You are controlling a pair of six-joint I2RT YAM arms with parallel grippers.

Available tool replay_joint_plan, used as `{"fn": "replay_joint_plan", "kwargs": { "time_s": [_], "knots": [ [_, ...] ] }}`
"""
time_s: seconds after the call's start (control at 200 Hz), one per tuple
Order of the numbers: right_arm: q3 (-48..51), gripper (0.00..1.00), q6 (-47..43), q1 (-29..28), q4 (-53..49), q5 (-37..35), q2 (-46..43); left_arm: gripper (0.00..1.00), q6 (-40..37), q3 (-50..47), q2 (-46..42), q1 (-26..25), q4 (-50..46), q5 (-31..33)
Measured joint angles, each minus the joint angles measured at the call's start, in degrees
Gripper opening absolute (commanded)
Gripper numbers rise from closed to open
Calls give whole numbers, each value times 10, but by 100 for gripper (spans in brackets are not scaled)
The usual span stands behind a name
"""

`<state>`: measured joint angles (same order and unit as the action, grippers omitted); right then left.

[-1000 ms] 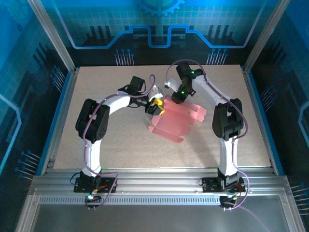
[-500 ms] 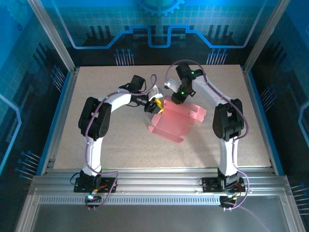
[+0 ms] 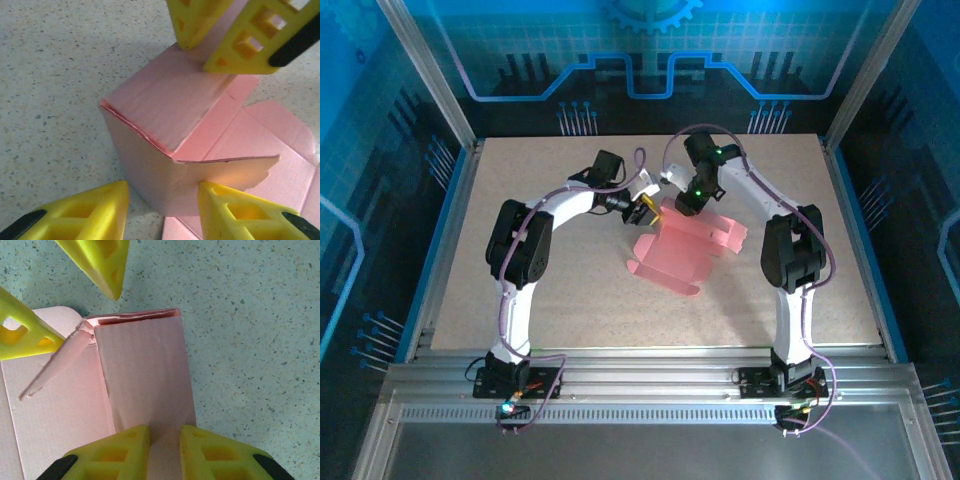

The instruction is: Fold the paper box

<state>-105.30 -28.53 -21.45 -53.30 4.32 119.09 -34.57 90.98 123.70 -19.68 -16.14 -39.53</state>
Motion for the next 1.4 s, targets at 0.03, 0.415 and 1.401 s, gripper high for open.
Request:
{"fn": "replay_joint_plan", "kwargs": {
  "time_s": [0.03, 0.415, 1.401],
  "knots": [
    [0, 24, 0, 0, 0, 0, 0, 53, 5, 0, 1, -2, 4, 5],
    [4, 24, 0, 0, 3, 0, -2, 57, 59, -9, 1, -13, 47, 51],
    [-49, 36, 2, 2, -59, 37, 25, 50, 88, -21, 1, -45, 34, 113]
  ]
}}
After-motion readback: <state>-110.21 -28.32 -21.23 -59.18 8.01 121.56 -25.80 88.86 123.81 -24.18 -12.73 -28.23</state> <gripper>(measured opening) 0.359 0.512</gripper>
